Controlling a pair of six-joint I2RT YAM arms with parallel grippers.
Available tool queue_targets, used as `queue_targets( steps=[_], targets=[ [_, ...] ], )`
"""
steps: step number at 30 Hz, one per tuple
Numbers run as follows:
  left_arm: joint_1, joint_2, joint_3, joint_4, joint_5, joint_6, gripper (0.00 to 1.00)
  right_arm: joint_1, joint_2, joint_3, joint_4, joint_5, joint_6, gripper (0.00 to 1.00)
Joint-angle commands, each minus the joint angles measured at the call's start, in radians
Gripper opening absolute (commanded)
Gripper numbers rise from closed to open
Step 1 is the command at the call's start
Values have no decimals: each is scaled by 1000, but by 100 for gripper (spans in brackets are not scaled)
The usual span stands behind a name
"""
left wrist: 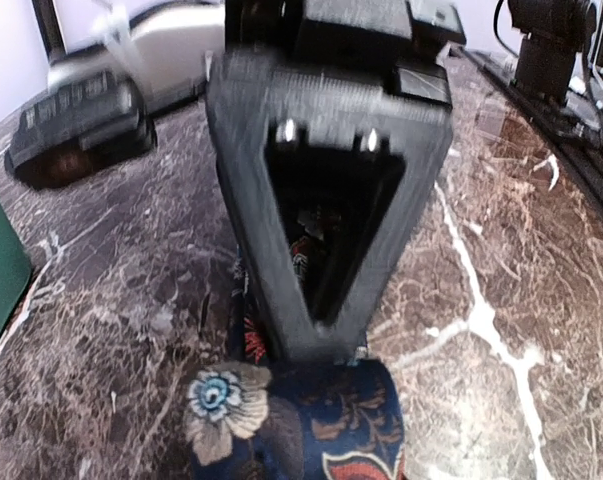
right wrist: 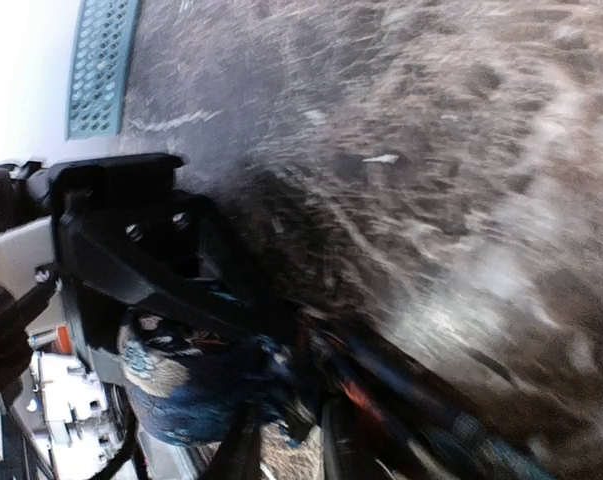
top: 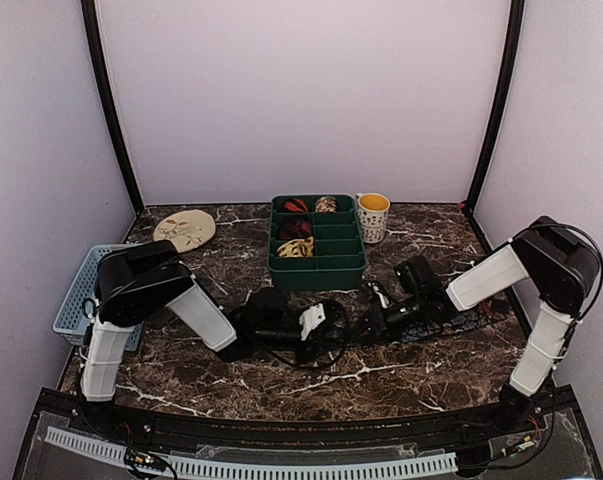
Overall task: Roll the ties
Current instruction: Roll the tie at the center of the board.
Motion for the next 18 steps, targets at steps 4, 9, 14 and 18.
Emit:
queue_targets(
  steps=[4,9,14,18],
  targets=[
    [-4,-110,-43,-440,-98,136,23,-4,-174,19,-185,72,1,44],
    [-4,-112,-45,-474,-116,141,26,31,-154,48,-138,20,67,49],
    [-4,-112,-41,-482,-116,141,27,93,-94,98,-117,30,90,45],
    [-4,-112,-44,-482,-114,143,27,113,-55,127,-138,53,82,30]
  ],
)
